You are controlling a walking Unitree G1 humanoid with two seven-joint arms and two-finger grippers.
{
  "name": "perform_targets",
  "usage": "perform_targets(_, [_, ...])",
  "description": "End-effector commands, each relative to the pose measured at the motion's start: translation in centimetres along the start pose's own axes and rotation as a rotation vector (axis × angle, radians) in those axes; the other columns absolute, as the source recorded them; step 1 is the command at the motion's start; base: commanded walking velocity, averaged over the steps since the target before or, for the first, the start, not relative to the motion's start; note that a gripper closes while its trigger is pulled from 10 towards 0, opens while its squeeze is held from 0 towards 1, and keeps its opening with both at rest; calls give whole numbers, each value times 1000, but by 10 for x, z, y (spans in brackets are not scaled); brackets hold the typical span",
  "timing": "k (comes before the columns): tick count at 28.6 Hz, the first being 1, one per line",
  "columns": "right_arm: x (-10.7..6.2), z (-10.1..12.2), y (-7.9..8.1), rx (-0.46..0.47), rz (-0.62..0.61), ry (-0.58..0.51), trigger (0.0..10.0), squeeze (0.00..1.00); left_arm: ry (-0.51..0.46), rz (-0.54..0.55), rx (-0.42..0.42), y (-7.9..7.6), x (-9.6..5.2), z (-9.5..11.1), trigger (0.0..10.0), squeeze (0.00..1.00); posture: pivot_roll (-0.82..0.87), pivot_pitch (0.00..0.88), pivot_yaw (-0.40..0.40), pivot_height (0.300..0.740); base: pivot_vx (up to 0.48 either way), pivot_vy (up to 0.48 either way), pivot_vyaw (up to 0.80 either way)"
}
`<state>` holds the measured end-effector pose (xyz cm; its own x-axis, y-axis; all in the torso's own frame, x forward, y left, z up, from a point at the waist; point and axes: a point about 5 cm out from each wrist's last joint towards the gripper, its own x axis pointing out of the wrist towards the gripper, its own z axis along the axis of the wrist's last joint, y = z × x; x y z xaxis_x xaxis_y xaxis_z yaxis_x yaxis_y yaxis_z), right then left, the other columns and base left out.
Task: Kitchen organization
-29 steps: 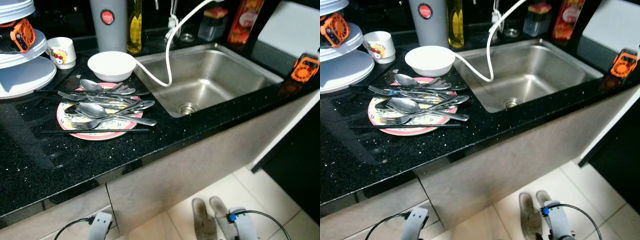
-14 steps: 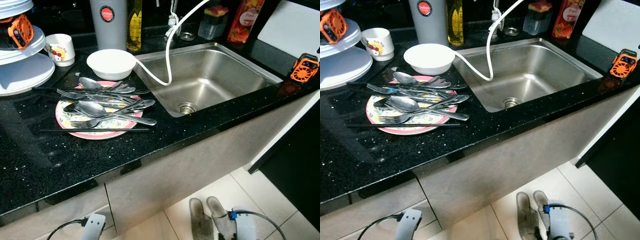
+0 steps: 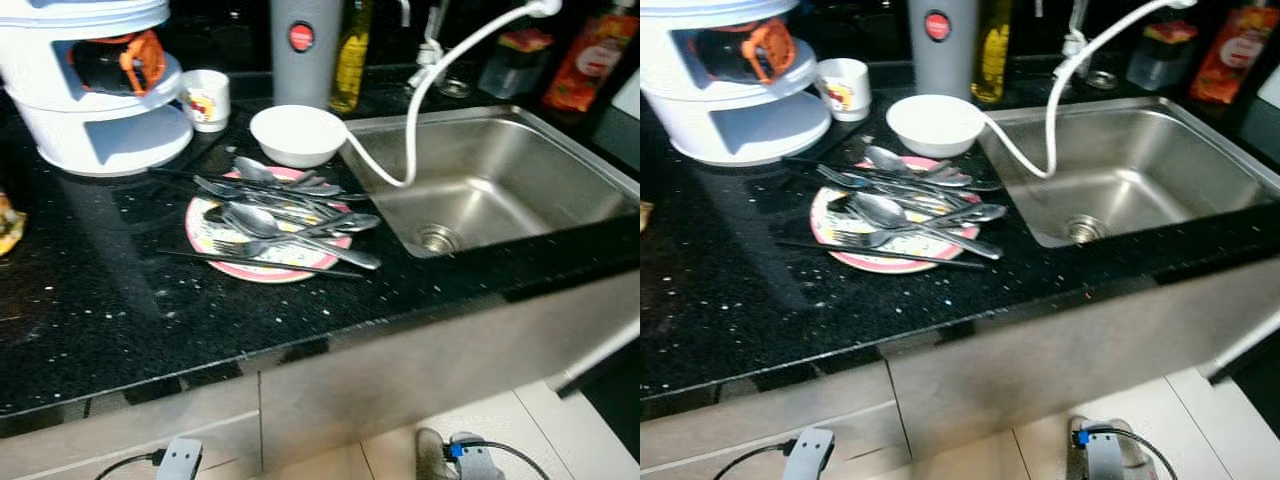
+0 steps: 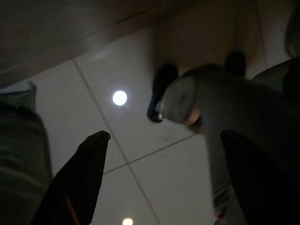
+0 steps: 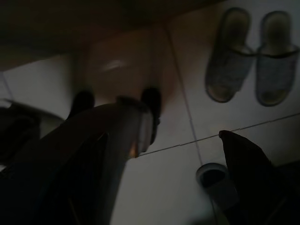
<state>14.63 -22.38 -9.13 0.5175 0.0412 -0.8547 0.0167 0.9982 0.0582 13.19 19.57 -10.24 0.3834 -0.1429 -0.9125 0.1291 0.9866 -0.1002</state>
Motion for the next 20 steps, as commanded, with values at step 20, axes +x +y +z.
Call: perform_targets(20, [-3, -26, 3, 9, -13, 134, 10000, 0, 74, -19, 74, -3, 1, -2, 10000, 0, -30, 61, -6, 740, 0, 0, 219])
